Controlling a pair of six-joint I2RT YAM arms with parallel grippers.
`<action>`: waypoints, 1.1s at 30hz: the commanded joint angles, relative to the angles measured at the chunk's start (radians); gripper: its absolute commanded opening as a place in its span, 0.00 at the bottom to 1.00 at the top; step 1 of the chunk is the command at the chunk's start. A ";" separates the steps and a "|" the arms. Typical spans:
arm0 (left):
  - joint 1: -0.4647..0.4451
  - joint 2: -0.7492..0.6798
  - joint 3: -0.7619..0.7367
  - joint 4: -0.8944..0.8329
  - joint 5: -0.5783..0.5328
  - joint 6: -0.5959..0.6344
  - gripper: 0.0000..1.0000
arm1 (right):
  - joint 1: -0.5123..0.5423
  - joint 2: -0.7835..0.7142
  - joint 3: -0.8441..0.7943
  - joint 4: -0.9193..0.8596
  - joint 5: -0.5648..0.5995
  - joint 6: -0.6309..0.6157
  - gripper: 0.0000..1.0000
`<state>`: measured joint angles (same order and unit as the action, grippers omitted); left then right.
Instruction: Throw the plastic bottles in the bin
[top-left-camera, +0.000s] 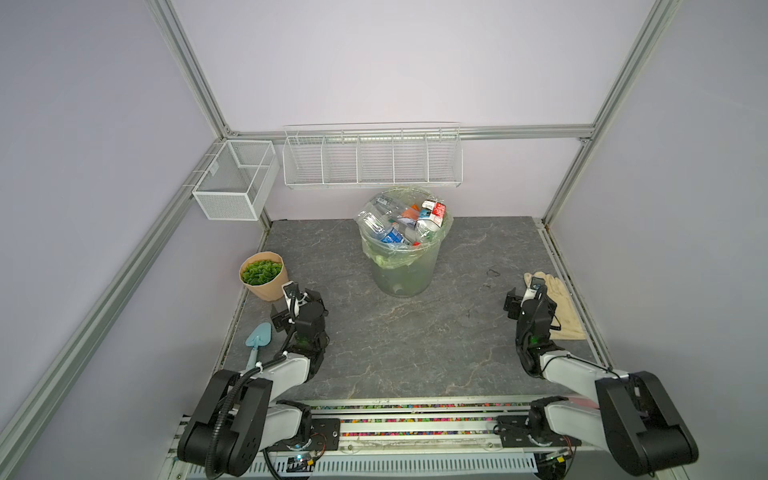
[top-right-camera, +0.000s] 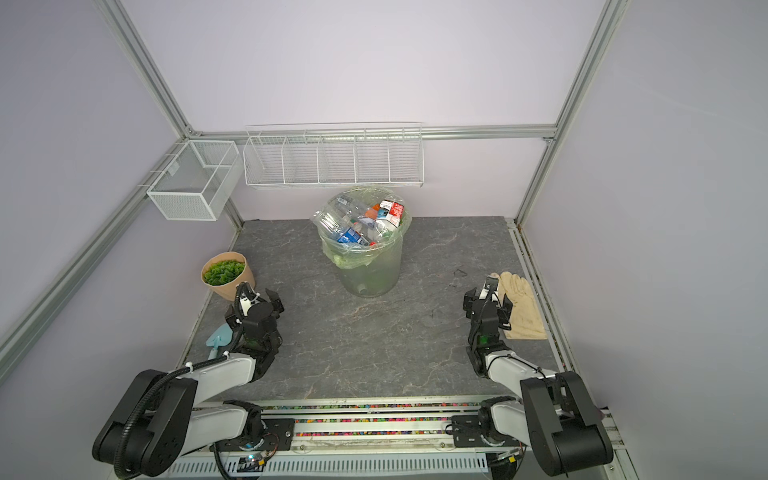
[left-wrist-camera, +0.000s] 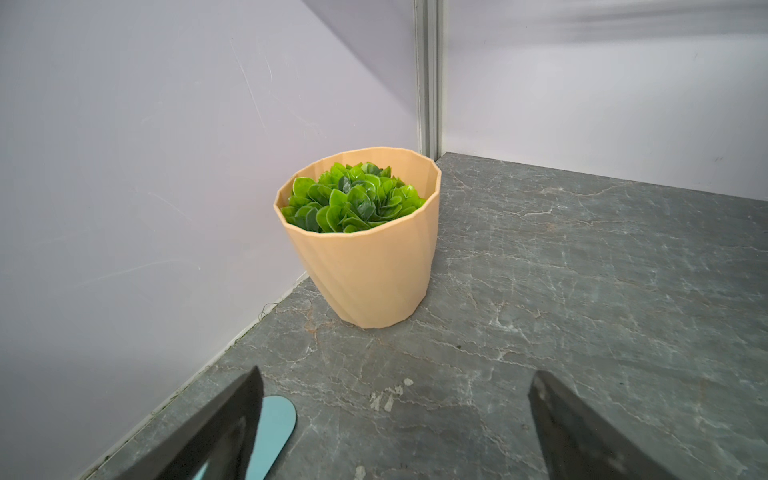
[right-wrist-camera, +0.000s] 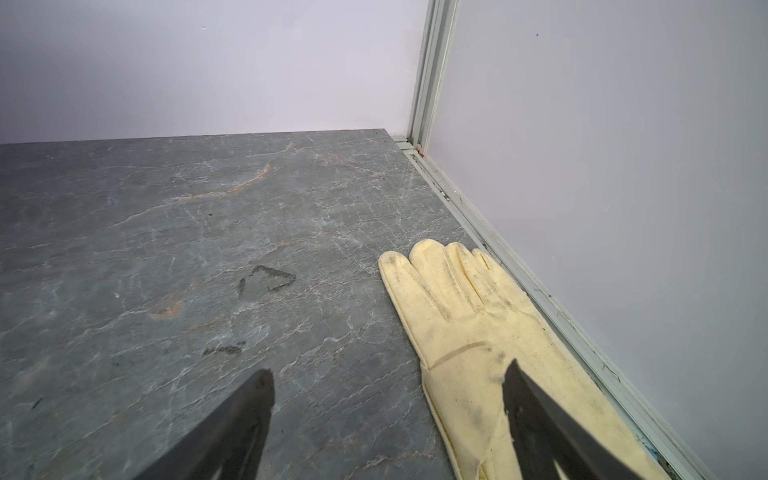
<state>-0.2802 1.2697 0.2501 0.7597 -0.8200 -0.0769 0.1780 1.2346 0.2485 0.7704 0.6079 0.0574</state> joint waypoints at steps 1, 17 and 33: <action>0.019 0.043 0.026 0.135 0.026 0.024 0.99 | -0.006 0.034 -0.010 0.118 -0.012 -0.044 0.88; 0.055 0.233 -0.069 0.535 0.073 0.083 0.99 | -0.021 0.280 -0.137 0.660 0.030 -0.102 0.89; 0.055 0.322 -0.136 0.656 0.417 0.187 0.99 | 0.020 0.350 -0.103 0.662 -0.166 -0.233 0.89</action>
<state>-0.2291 1.5391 0.1108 1.3685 -0.5686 0.0364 0.1913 1.5608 0.1284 1.3697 0.4999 -0.1135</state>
